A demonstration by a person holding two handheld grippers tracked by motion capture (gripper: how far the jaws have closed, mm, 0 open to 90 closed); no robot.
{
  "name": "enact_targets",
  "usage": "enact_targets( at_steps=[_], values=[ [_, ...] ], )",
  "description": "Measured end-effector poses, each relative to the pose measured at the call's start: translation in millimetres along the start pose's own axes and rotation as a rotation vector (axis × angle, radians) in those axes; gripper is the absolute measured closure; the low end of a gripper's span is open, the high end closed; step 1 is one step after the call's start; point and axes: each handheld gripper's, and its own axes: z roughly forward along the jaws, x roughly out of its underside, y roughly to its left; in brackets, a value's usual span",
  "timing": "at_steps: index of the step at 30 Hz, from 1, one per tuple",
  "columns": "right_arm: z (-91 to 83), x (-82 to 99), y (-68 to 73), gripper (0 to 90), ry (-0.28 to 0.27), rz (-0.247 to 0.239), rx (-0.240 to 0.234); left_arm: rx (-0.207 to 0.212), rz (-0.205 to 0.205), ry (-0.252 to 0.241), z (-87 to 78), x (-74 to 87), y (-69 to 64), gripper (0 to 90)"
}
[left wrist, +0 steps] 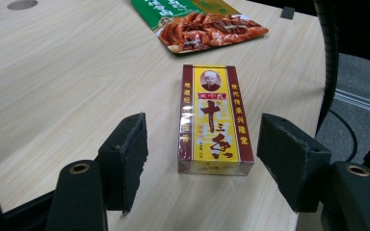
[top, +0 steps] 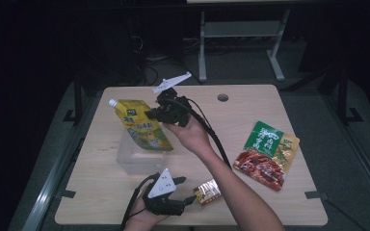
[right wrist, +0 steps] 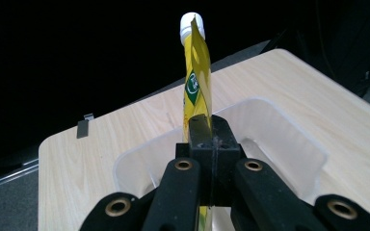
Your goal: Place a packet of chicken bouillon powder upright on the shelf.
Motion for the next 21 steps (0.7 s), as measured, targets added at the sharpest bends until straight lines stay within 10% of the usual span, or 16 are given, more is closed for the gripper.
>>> enact_targets(
  at_steps=[21],
  values=[
    [44.8,18.8,-5.7,84.8,0.039,0.028,-0.058,-0.008,0.018,0.007,-1.6,0.1,1.8,34.4]
  ],
)
